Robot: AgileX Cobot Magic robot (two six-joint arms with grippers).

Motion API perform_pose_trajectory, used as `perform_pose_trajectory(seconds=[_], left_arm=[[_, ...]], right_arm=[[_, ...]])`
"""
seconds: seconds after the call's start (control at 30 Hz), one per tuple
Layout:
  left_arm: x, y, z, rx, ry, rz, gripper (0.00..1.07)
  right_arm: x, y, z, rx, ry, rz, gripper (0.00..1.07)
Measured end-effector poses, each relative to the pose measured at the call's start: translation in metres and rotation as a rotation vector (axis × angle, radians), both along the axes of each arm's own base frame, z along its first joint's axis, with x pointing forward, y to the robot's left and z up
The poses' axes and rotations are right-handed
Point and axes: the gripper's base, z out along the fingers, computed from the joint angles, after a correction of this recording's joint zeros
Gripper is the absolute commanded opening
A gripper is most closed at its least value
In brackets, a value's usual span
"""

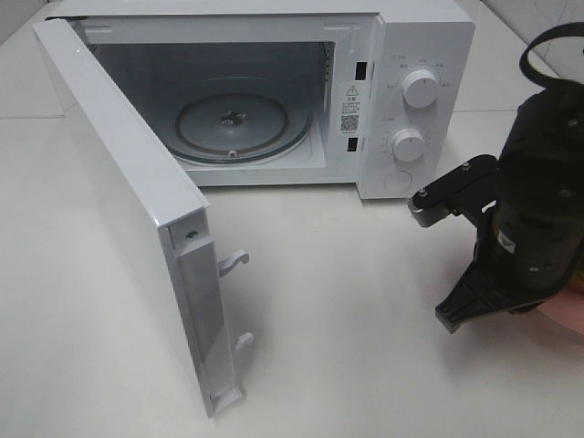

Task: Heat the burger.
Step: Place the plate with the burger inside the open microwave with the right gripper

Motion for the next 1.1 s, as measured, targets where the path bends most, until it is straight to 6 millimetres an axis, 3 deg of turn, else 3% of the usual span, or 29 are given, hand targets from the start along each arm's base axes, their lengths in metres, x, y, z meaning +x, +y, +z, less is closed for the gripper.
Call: perform_pose_trajectory(seconds=[0.77,1.1], left_arm=[[0.000,0.000,0.000,0.000,0.000,0.000,1.00],[0.000,0.000,0.000,0.000,0.000,0.000,1.00]], right_arm=[[-0.026,-0.022,0.057,-0.049,-0.056,-0.035,0.00],[-0.046,-0.004,0.073,-0.048,-0.074,0.118,0.00]])
